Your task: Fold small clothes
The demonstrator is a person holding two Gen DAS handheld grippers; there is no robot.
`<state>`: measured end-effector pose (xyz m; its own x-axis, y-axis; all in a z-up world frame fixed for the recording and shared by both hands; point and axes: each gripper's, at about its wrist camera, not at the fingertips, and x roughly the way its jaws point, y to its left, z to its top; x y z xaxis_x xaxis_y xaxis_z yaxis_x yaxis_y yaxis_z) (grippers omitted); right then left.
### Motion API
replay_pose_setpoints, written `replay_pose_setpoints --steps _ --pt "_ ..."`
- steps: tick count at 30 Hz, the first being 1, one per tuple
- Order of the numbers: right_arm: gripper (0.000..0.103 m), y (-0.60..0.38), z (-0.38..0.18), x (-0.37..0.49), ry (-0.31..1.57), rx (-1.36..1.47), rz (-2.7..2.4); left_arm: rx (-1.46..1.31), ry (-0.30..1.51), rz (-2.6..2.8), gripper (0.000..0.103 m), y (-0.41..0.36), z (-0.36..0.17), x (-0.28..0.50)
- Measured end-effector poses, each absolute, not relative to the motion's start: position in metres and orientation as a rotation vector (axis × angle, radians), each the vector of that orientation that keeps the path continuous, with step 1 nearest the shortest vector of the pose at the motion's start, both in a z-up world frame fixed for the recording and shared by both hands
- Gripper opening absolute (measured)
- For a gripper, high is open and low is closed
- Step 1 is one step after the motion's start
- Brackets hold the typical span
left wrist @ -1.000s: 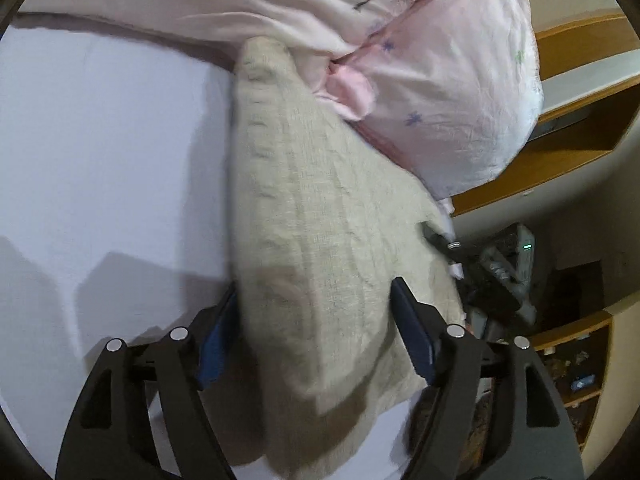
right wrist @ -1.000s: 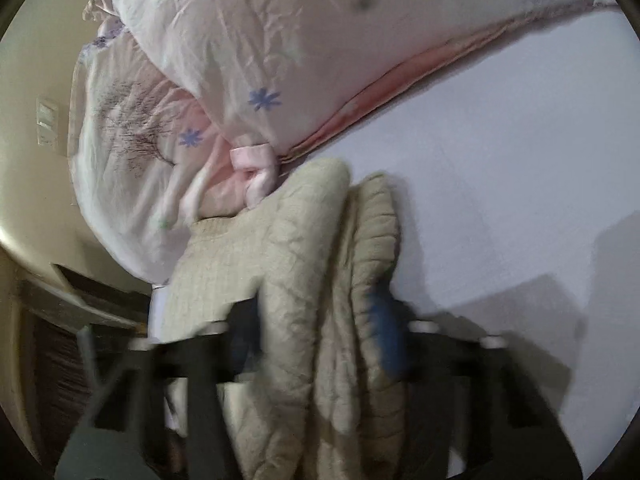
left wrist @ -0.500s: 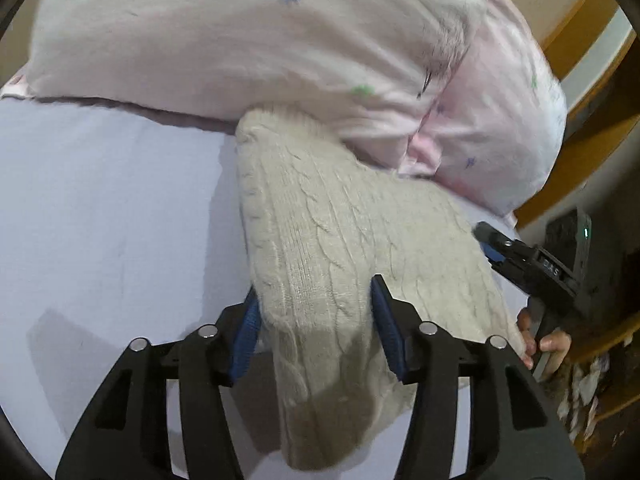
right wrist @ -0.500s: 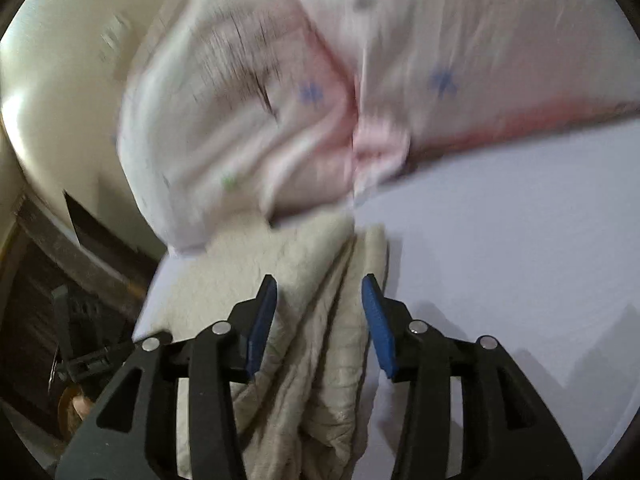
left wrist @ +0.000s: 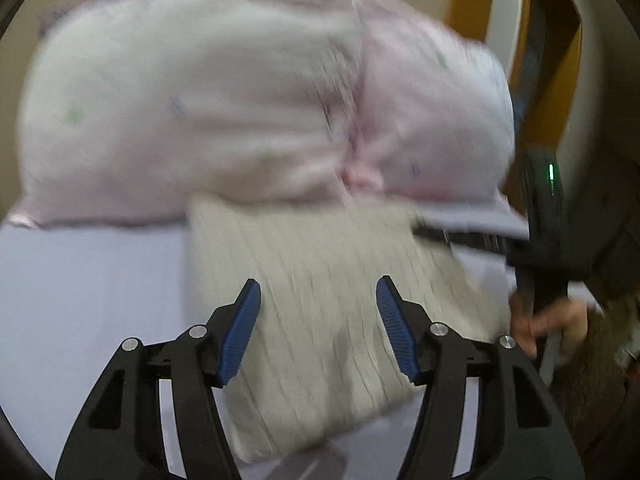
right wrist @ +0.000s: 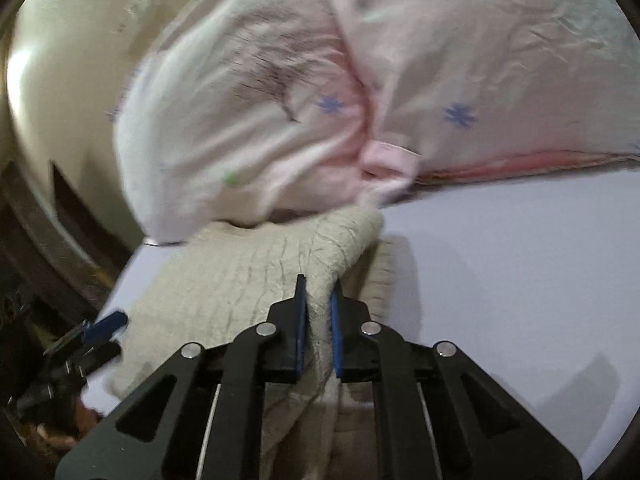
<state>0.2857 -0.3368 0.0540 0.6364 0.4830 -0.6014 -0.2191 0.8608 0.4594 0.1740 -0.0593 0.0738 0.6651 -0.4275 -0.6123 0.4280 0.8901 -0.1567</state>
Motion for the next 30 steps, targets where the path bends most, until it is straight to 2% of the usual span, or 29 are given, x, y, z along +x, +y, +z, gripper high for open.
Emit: replay_pose_setpoints --steps 3,4,5,8,10,13,15,17,18,19,20,21,22,23,26,30 --pt "0.015 -0.332 0.038 0.296 0.855 0.343 0.377 0.022 0.737 -0.492 0.061 -0.065 0.061 0.184" --pt "0.026 -0.333 0.041 0.295 0.844 0.326 0.359 0.009 0.742 -0.495 0.061 -0.063 0.062 0.184" --pt "0.028 -0.335 0.046 0.291 0.826 0.311 0.341 -0.005 0.747 -0.498 0.061 -0.06 0.064 0.183" --pt "0.028 -0.357 0.08 0.256 0.701 0.385 0.398 -0.046 0.735 -0.504 0.061 -0.044 0.074 0.171" --pt "0.028 -0.348 0.094 0.233 0.685 0.409 0.553 -0.058 0.723 -0.497 0.061 -0.033 0.077 0.16" --pt "0.032 -0.315 0.079 0.226 0.817 0.307 0.594 -0.077 0.722 -0.482 0.061 -0.024 0.075 0.144" --pt "0.028 -0.302 0.048 0.237 0.941 0.221 0.502 -0.073 0.734 -0.455 0.061 -0.02 0.072 0.132" --pt "0.026 -0.304 0.048 0.234 0.915 0.224 0.5 -0.067 0.752 -0.416 0.068 -0.017 0.069 0.123" --pt "0.026 -0.306 0.055 0.23 0.91 0.238 0.486 -0.066 0.756 -0.4 0.076 -0.015 0.067 0.119" --pt "0.033 -0.311 0.062 0.222 0.889 0.246 0.478 -0.06 0.759 -0.378 0.086 -0.012 0.066 0.114" --pt "0.054 -0.315 0.07 0.212 0.852 0.249 0.472 -0.047 0.759 -0.341 0.09 -0.011 0.064 0.109" --pt "0.068 -0.32 0.08 0.195 0.797 0.25 0.465 -0.03 0.759 -0.312 0.096 -0.011 0.062 0.107" --pt "0.095 -0.323 0.086 0.183 0.757 0.248 0.45 -0.014 0.762 -0.292 0.099 -0.012 0.06 0.105" --pt "0.101 -0.326 0.09 0.171 0.724 0.243 0.426 0.012 0.769 -0.264 0.101 -0.014 0.056 0.103" --pt "0.101 -0.329 0.094 0.143 0.675 0.209 0.317 0.056 0.806 -0.22 0.102 -0.022 0.045 0.104" --pt "0.101 -0.314 0.074 0.129 0.742 0.131 0.245 0.143 0.887 -0.174 0.102 -0.037 0.026 0.11"
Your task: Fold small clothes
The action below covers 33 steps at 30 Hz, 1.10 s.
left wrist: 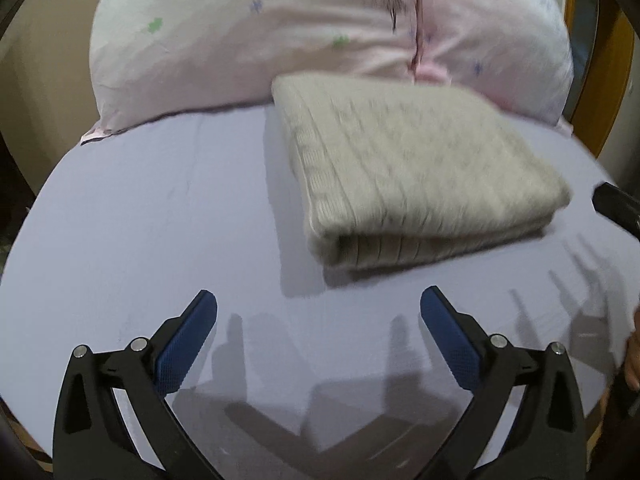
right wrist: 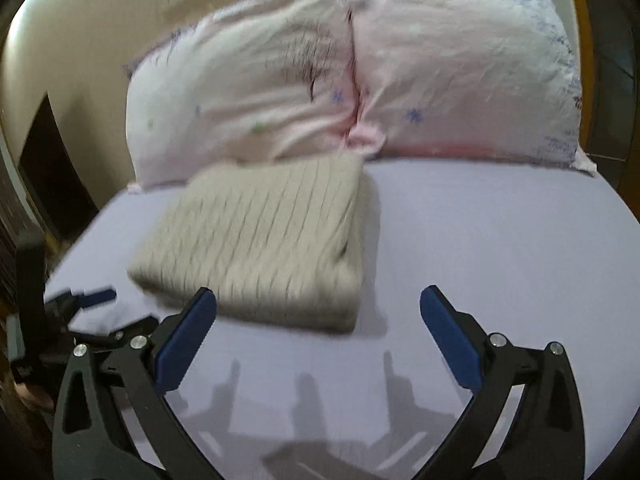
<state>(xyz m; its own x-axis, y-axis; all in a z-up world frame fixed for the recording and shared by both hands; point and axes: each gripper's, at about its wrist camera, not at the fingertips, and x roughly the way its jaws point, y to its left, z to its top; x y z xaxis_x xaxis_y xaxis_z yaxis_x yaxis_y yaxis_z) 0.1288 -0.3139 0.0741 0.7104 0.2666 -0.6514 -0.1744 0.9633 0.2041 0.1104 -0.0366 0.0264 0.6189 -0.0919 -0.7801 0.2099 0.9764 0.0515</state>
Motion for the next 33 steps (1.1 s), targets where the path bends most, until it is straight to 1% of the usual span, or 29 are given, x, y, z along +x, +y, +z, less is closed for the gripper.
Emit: replay_pose_setpoints --steps 5,10,13,33 --pt "0.101 -0.279 0.037 0.147 0.866 0.025 0.159 0.166 0.93 -0.167 0.102 -0.039 0.017 0.113" --pt "0.101 -0.267 0.02 0.157 0.953 0.024 0.127 0.136 0.942 -0.179 0.102 -0.035 0.015 0.113" --pt "0.101 -0.262 0.017 0.158 0.964 -0.021 0.103 0.139 0.943 -0.179 0.102 -0.036 0.015 0.113" --pt "0.101 -0.263 0.018 0.156 0.964 -0.018 0.102 0.141 0.942 -0.186 0.102 -0.036 0.014 0.115"
